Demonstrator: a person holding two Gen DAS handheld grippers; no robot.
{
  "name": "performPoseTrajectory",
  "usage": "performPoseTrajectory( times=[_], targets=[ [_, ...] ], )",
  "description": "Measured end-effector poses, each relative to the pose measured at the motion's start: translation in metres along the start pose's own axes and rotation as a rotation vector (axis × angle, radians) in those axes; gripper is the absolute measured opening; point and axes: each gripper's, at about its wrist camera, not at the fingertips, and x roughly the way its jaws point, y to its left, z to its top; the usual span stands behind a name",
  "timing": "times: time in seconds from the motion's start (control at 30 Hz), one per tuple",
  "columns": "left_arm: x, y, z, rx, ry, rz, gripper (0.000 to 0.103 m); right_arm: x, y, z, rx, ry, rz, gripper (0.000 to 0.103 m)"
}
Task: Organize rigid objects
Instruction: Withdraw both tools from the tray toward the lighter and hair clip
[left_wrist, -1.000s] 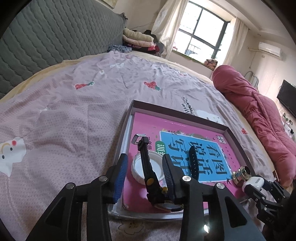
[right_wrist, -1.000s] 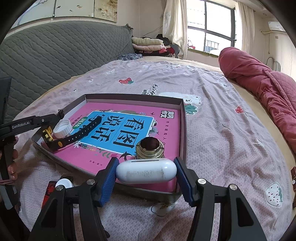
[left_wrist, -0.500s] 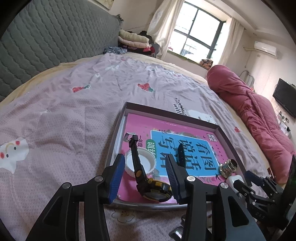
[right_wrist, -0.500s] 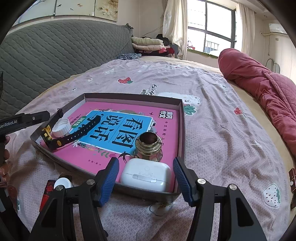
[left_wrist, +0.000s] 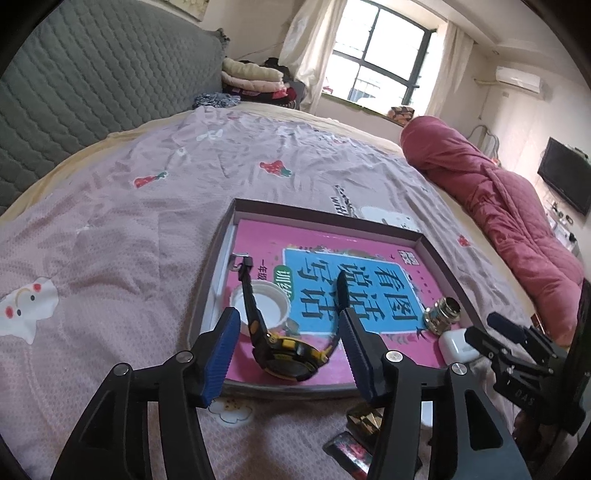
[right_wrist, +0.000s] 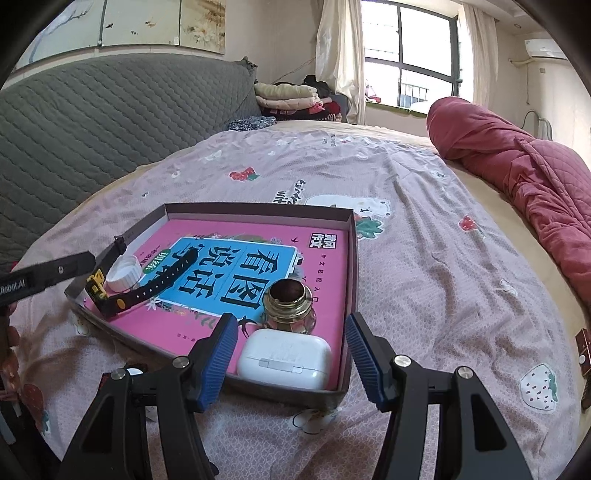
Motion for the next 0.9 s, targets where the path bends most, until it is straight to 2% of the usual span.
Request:
performPoseTrajectory(
  times=[0.77,0.9],
  targets=[
    [-0.026,-0.011,-0.009,0.064,0.003,0.014,0.07,-0.017,0.006,0.007,-0.005,-0.045,0.037,0.06],
    [-0.03,-0.014,-0.011,0.073,0.007,0.011,0.07,-0.02,0.009,0.005,-0.031,-0.049,0.011,0.06]
  ],
)
